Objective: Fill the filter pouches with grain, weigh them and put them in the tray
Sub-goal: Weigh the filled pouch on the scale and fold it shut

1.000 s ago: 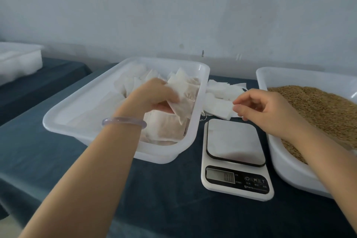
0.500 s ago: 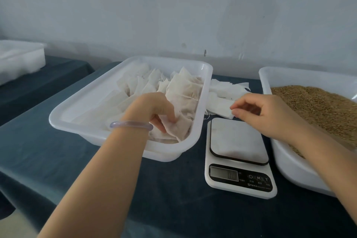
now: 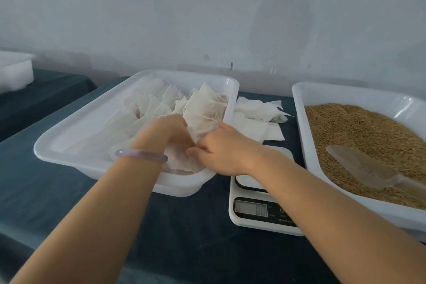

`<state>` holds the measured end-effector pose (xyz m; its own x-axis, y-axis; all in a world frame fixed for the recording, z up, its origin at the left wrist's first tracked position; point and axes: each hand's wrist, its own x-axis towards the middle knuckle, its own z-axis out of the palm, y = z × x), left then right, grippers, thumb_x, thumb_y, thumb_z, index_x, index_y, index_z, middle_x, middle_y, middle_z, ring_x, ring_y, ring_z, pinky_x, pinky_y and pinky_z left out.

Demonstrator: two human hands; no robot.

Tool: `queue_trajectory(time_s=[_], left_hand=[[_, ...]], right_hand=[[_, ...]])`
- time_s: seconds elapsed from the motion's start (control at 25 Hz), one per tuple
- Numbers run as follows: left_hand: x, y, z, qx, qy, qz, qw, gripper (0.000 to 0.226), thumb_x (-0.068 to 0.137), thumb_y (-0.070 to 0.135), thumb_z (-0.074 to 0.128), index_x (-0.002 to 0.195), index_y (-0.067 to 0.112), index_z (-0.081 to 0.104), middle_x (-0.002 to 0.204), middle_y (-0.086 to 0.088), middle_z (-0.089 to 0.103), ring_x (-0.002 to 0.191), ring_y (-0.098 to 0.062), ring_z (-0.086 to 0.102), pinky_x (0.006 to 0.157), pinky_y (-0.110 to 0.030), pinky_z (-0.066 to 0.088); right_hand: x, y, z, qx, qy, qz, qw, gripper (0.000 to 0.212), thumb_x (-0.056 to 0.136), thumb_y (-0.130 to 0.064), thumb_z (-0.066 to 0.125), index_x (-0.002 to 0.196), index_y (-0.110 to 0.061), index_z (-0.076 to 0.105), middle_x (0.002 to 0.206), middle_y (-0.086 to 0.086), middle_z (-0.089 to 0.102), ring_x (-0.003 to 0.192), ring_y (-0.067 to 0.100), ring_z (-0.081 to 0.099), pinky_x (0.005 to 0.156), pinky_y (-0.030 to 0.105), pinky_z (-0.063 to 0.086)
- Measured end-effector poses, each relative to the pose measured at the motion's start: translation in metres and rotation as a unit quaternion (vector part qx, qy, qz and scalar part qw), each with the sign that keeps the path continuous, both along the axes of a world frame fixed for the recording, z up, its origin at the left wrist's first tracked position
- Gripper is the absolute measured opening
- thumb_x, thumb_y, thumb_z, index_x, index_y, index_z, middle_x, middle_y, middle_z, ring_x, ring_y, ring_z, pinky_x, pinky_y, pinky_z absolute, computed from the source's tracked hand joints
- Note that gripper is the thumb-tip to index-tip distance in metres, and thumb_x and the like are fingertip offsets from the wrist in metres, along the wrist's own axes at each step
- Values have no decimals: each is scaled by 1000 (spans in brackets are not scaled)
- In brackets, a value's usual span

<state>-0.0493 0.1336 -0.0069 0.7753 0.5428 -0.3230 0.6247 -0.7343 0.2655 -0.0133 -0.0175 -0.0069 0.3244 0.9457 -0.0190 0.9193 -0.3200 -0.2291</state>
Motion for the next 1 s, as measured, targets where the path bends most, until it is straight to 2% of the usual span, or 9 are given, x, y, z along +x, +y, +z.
queue_trajectory(time_s=[0.08,0.16,0.32,0.4,0.52,0.68,0.8,0.92,1.0], left_hand=[[3,0,-1,-42,-13,-3,999,23,74,32,71,88,17,60,79,-1,61,73,-19,57,66,-29,45],[4,2,0,-88,-36,-1,995,29,72,33,78,87,16,61,78,-1,61,71,-18,57,60,-27,44],[-8,7,12,-159,-44,-15,986,29,68,26,84,88,12,68,77,0,69,69,-15,66,52,-22,47],[-16,2,19,-217,9,-39,975,16,71,15,82,83,12,71,72,-1,72,59,-12,69,45,-17,47],[-18,-3,23,-109,109,-28,988,27,77,16,76,101,14,65,90,-4,71,69,-18,69,39,-16,45],[-17,4,21,-9,138,-7,990,49,77,20,76,121,9,60,109,-12,67,94,-29,67,84,-37,55],[-16,2,20,21,155,-6,988,56,76,25,77,126,11,55,113,-12,64,98,-30,64,87,-38,53],[-13,1,19,62,118,8,991,53,75,25,79,121,8,58,112,-11,63,99,-30,61,85,-37,52],[-7,-1,20,117,24,34,992,46,75,23,78,114,8,59,114,-10,62,104,-30,58,90,-39,49]], right_hand=[[9,-11,5,83,54,-15,995,43,96,-42,36,61,-23,51,72,4,54,77,22,50,84,40,44],[28,-26,12,135,52,-48,988,45,95,-43,38,76,-12,64,79,4,62,80,20,55,79,41,45],[61,-66,12,198,54,-109,973,38,95,-38,45,61,-27,57,65,-12,57,69,3,49,65,15,36],[72,-79,3,206,67,-157,963,33,95,-35,47,78,-16,67,77,-2,64,72,8,49,64,11,34],[84,-85,-6,222,82,-195,952,36,94,-35,47,90,-4,66,91,10,67,76,10,54,68,13,39],[82,-80,-7,228,96,-182,951,35,94,-37,47,89,-8,67,91,7,68,77,11,55,76,23,42],[81,-79,-8,230,96,-181,951,33,94,-36,48,87,-9,67,90,4,68,80,15,58,76,24,43],[83,-79,-7,243,94,-184,948,29,94,-32,49,87,-11,69,90,0,69,78,13,57,70,16,39],[83,-78,-8,246,90,-190,946,25,93,-30,52,87,-12,68,88,0,69,78,13,57,67,14,39]])
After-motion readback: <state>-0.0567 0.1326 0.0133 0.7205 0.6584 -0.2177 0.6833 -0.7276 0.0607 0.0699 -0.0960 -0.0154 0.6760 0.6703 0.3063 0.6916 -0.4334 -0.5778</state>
